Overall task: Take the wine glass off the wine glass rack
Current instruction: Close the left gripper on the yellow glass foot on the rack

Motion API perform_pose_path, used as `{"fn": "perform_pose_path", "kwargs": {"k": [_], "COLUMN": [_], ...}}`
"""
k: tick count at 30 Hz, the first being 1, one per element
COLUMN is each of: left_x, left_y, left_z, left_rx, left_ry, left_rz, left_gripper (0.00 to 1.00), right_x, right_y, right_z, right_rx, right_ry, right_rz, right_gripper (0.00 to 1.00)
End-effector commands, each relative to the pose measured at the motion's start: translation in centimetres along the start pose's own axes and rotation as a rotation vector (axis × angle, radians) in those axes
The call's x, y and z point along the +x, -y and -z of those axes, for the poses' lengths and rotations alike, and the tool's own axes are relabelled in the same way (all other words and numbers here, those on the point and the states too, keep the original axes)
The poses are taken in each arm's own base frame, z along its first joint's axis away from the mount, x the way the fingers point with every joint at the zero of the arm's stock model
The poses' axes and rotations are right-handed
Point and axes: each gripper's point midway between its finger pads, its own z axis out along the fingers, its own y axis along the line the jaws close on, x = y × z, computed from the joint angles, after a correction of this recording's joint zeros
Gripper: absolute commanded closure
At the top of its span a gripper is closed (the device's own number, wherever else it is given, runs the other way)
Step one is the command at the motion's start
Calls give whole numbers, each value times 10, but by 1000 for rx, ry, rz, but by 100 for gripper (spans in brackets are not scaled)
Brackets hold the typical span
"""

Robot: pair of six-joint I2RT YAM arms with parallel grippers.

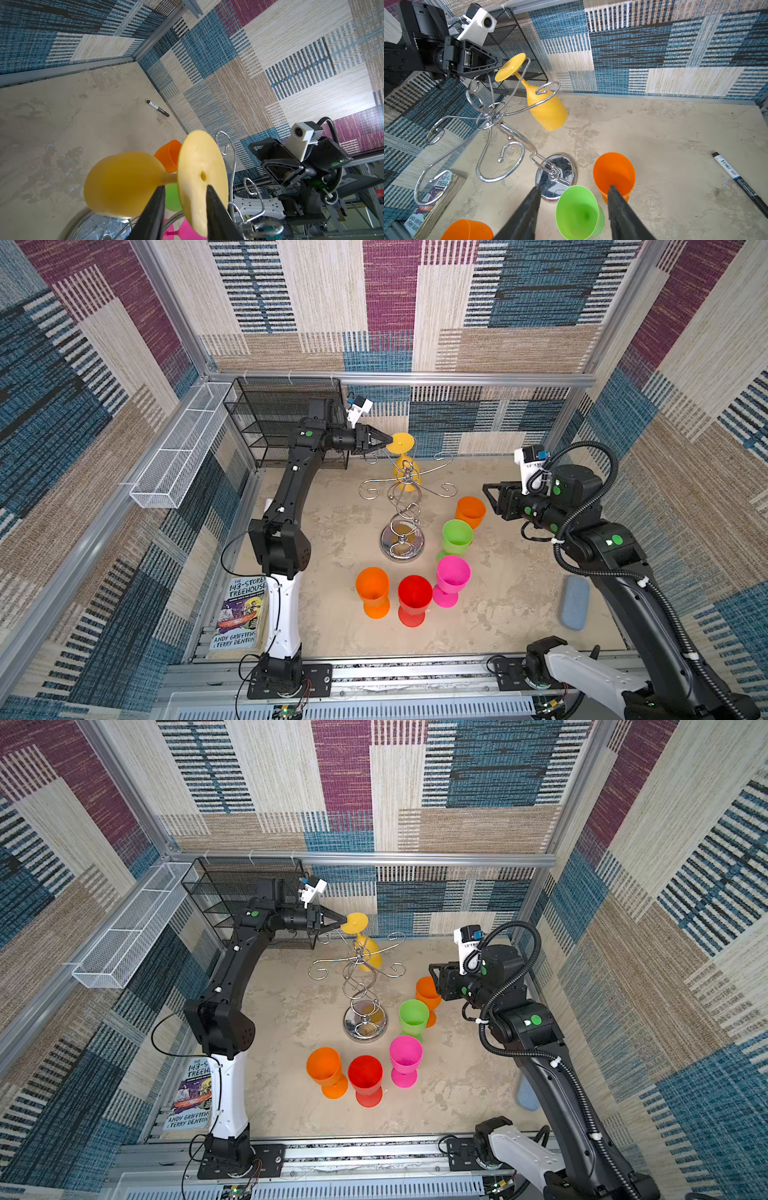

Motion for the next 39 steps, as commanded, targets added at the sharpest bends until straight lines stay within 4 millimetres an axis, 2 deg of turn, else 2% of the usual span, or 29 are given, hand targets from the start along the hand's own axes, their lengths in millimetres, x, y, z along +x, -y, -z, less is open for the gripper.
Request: {"fn": "perform_pose_path", "kwargs": {"k": [1, 14, 24, 34, 39], "left_x": [4, -1, -4, -16, -29], "left_y": [-2, 2, 4, 20, 31], "left_z": [-2, 5, 9, 17, 22], "left_rx": [2, 4, 23, 91, 173], "left_ry": [-13, -2, 6, 27, 52], "left_rz": [-14, -20, -7, 5, 12], "left_gripper": [68, 90, 100, 100, 100], "right_x": [-6, -1, 2, 3, 3], "right_y": [-2, 0, 2, 2, 2], "right_z": [-1, -8, -10, -11, -12], "right_rx": [-15, -30, -37, -51, -57], "right_ry": [30, 15, 9, 7, 7], "right_rz": [5, -1, -10, -19, -21], "right_gripper": [46, 46, 46, 46, 46]}}
